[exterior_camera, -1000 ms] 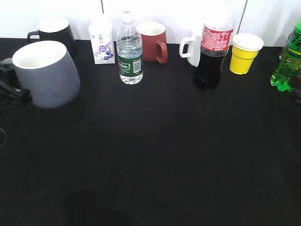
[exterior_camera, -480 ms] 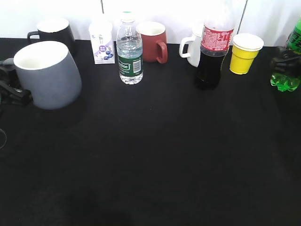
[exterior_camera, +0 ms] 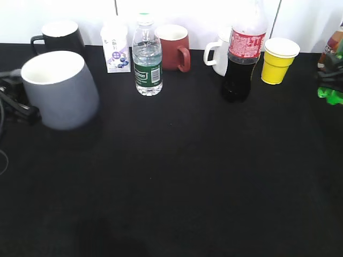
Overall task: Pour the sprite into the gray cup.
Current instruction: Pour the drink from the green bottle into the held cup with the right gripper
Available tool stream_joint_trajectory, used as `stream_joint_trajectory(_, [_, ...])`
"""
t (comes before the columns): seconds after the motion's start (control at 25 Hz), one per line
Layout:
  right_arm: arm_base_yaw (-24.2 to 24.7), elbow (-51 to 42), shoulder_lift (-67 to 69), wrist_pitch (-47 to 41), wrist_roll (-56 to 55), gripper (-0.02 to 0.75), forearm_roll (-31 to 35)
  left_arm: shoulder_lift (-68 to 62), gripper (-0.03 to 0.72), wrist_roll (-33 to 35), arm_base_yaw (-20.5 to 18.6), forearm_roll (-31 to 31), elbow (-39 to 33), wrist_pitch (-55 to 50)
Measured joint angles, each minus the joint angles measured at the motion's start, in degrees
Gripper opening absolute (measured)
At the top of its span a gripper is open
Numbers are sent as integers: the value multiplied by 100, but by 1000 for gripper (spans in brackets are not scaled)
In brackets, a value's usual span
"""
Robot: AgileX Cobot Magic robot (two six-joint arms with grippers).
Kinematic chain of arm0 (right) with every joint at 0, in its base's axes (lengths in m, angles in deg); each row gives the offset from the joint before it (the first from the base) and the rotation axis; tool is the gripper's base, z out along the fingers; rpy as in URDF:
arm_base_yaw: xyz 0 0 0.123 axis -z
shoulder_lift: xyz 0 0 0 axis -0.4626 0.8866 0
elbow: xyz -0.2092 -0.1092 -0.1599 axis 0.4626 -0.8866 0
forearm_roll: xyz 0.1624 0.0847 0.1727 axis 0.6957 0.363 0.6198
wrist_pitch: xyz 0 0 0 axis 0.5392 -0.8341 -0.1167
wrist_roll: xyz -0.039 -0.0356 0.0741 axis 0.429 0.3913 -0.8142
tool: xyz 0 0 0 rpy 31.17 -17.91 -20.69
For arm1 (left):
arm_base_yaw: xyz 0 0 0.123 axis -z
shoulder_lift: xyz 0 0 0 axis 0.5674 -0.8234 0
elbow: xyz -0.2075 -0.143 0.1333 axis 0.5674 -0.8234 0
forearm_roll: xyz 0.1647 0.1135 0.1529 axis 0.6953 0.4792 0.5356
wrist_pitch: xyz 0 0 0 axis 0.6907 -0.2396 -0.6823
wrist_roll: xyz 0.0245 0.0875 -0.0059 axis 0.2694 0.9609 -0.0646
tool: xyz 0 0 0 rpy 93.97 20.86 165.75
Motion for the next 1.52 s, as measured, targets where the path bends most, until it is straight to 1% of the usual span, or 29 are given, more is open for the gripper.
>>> stream_joint_trajectory(0.04, [-4,-338,-401,24,6,417,-234,0,73,-129,16,211,0,2])
stream_joint_trajectory(0.08, [-11,-707,-832,31,17,417,-390,0,73,-185,117,261,0,2])
stream_joint_trajectory(0.2, [-11,-1478,-1896,-106,11,417,-869,0,73,-205,887,312,0,-126])
stream_joint_trajectory(0.24, [-74,-1598,-2140,-285,-7,417,-1004,0,73,-205,1102,338,0,-138])
stream_joint_trajectory(0.28, [-272,-1637,-2323,-538,-13,417,-1004,0,73,-211,1280,338,0,-138])
stream_joint_trajectory(0.32, [-613,-1637,-2393,-732,13,417,-999,0,73,-210,1431,338,0,-138])
stream_joint_trajectory(0.36, [-1099,-1637,-2411,-926,134,417,-975,0,73,-210,1533,345,0,-138])
stream_joint_trajectory(0.44, [-2037,-1610,-2411,-1268,545,417,-789,0,73,-212,1573,486,0,-138])
stream_joint_trajectory(0.48, [-2407,-1493,-2403,-1558,780,417,-648,0,73,-212,1573,558,0,-138])
stream_joint_trajectory(0.52, [-2742,-1286,-2332,-1759,1037,417,-568,0,73,-212,1573,584,0,-138])
stream_joint_trajectory(0.6, [-3106,-794,-2046,-1963,1593,417,-531,0,73,-212,1573,642,0,-138])
stream_joint_trajectory(0.68, [-3176,-396,-1716,-1974,2270,417,-584,0,73,-212,1573,821,0,-138])
stream_joint_trajectory(0.8, [-3182,55,-1334,-2133,3128,417,-1099,0,73,-200,1573,863,0,-105])
stream_joint_trajectory(0.96, [-3187,216,-1084,-2202,4723,417,-1159,0,73,-149,1573,886,0,-3])
stream_joint_trajectory(1.04, [-3189,216,-1084,-2071,5418,417,-1117,4,73,61,1573,886,0,-178])
stream_joint_trajectory(1.16, [-3189,233,-1084,-1879,6101,416,-915,4,73,323,1573,838,0,-432])
stream_joint_trajectory(1.36, [-3189,233,-1084,-1266,7046,416,-869,4,73,337,1573,833,0,-432])
stream_joint_trajectory(1.52, [-3189,233,-1084,-1178,7667,416,-802,4,73,342,1573,838,0,-284])
